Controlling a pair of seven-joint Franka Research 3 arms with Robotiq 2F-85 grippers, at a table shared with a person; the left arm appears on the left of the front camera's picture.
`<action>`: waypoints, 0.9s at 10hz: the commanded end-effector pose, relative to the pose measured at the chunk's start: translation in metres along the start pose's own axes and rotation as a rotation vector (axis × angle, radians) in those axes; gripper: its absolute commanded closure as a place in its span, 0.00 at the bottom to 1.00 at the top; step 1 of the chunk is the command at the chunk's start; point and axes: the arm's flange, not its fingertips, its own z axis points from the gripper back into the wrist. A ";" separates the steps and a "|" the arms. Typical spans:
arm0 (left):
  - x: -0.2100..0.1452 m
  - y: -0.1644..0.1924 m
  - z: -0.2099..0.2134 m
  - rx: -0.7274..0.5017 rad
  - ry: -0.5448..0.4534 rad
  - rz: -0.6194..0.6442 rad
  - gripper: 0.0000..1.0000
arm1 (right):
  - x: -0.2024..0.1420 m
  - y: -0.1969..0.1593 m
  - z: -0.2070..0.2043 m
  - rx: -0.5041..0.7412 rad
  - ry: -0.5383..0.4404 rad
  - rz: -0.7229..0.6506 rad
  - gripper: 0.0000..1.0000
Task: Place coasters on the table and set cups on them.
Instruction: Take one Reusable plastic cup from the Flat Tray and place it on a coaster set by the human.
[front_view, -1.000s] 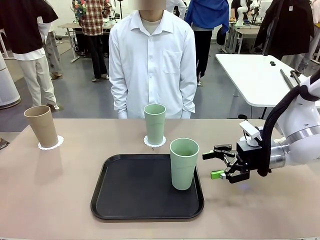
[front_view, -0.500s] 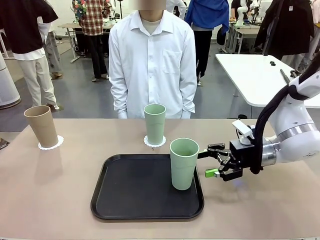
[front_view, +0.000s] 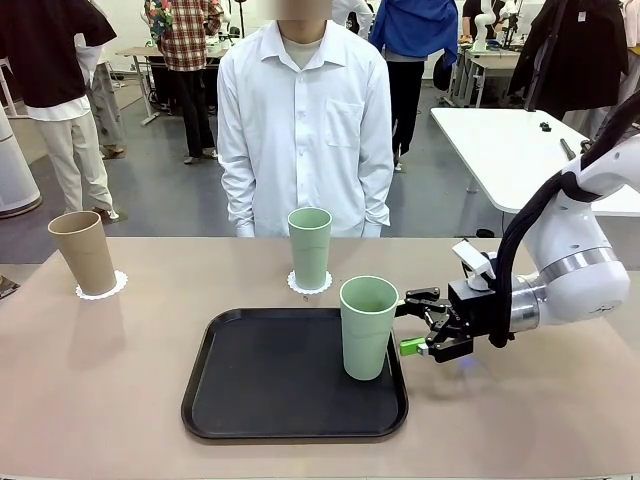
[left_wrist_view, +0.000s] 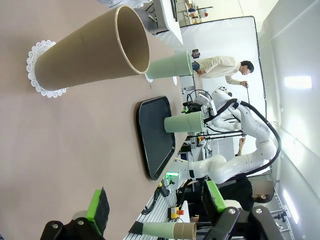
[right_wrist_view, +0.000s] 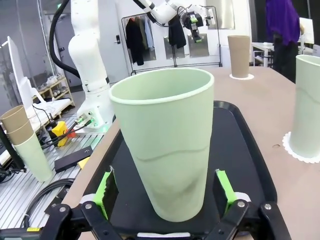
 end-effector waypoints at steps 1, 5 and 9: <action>0.000 -0.001 0.001 0.001 -0.008 0.003 0.00 | -0.004 -0.009 -0.015 -0.008 0.003 0.019 0.00; 0.000 -0.001 0.001 0.001 -0.008 0.003 0.00 | -0.009 -0.008 -0.027 0.028 0.012 0.016 0.00; 0.000 -0.001 0.001 0.001 -0.008 0.003 0.00 | -0.012 -0.012 -0.046 0.042 0.031 0.004 0.00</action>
